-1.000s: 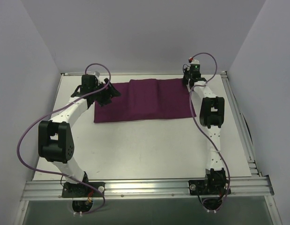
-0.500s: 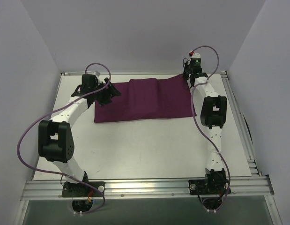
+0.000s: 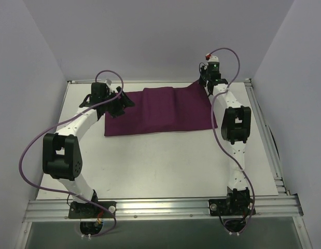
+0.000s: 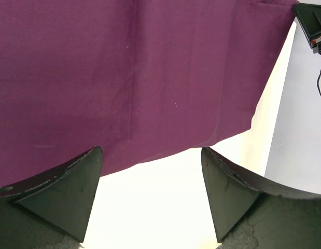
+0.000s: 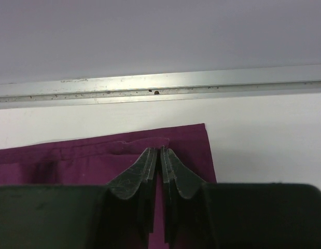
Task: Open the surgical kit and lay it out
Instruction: Open the surgical kit at the center of the board.
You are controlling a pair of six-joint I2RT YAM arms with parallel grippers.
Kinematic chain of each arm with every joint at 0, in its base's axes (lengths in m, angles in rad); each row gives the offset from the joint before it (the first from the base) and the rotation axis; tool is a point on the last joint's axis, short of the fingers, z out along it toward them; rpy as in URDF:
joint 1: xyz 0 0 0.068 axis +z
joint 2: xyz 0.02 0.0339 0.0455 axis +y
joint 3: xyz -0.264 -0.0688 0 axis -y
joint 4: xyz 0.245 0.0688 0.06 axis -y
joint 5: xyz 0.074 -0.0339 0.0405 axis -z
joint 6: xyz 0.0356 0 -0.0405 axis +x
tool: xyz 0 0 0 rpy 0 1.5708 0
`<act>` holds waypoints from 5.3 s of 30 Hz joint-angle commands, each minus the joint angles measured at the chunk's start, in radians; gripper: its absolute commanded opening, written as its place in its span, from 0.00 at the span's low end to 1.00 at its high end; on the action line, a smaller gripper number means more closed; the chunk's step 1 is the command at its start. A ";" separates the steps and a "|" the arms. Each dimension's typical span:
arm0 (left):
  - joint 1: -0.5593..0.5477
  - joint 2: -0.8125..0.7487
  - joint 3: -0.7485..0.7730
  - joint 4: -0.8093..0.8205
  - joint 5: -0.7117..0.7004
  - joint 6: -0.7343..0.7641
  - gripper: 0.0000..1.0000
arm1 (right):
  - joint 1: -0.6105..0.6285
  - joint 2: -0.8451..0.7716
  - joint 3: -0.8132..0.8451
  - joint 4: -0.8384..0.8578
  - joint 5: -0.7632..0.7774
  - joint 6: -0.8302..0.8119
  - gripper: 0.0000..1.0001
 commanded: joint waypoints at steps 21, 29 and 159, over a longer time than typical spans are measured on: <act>-0.003 0.025 0.009 0.062 0.041 -0.009 0.86 | -0.049 0.097 0.084 -0.020 -0.023 0.027 0.44; -0.005 0.030 0.008 0.062 0.040 -0.009 0.86 | -0.052 0.120 0.075 0.000 -0.034 0.028 0.41; 0.063 0.077 -0.055 0.026 0.040 -0.222 0.89 | 0.143 -0.960 -1.069 -0.120 -0.187 0.171 0.00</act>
